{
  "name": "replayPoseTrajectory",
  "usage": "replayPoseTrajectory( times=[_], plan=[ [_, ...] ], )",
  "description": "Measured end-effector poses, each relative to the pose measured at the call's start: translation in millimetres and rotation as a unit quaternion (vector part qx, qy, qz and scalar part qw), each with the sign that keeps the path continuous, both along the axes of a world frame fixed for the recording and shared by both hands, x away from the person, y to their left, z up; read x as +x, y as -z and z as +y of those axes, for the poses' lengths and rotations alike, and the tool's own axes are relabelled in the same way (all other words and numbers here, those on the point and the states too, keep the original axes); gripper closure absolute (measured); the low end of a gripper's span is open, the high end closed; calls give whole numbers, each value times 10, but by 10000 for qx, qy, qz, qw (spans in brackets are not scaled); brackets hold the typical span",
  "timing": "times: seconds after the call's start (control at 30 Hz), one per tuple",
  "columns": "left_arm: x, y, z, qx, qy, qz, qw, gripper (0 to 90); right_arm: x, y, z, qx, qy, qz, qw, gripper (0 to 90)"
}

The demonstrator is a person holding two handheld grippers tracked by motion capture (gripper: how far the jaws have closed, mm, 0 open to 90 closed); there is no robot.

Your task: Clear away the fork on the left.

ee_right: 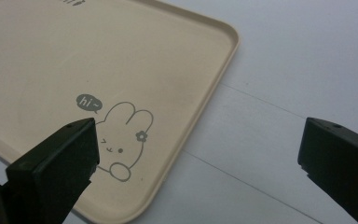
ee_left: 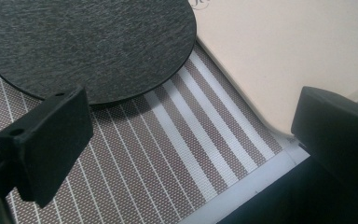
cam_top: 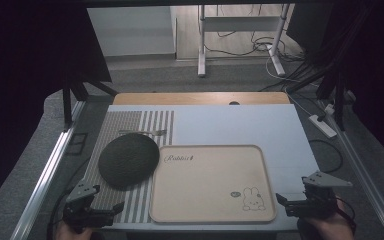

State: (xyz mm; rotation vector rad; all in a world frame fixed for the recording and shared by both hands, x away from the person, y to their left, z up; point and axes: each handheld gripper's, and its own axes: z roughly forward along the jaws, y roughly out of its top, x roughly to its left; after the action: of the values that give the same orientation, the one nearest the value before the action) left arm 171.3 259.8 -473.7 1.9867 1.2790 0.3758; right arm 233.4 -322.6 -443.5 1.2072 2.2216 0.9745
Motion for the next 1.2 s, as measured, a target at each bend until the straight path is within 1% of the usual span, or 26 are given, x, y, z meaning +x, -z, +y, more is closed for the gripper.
replayPoseTrajectory(
  times=[0.23,0.33,0.43,0.63,0.73,0.77,0.8,0.83,0.9,0.93,1.1,1.2],
  plan=[
    [9,3,-7,25,61,39,10000,0,-5,1,10,-23,-142,5,9999,0],
    [13,3,-8,26,91,63,9999,0,-12,8,36,-122,-250,11,9996,0],
    [17,4,-14,42,108,83,9999,0,-13,12,48,-189,-300,11,9994,0],
    [28,8,-19,50,136,127,9998,0,-8,10,34,-124,-260,38,9996,0],
    [34,9,-15,14,176,149,9997,0,-6,12,38,-137,-276,47,9995,0],
    [39,8,-5,-39,185,162,9997,0,-4,13,41,-159,-277,60,9995,0],
    [39,8,-5,-39,185,162,9997,0,-4,13,41,-159,-277,60,9995,0],
    [49,8,7,-102,189,196,9996,0,-1,13,42,-176,-270,82,9994,0],
    [52,6,11,-121,190,203,9995,0,0,13,43,-183,-268,87,9994,0],
    [59,3,13,-163,185,156,9996,0,2,17,47,-186,-261,86,9994,0],
    [93,-12,8,-96,190,93,9997,0,3,18,48,-197,-251,86,9995,0],
    [122,-18,4,-91,195,83,9997,0,5,18,48,-192,-238,95,9995,0]
  ],
)
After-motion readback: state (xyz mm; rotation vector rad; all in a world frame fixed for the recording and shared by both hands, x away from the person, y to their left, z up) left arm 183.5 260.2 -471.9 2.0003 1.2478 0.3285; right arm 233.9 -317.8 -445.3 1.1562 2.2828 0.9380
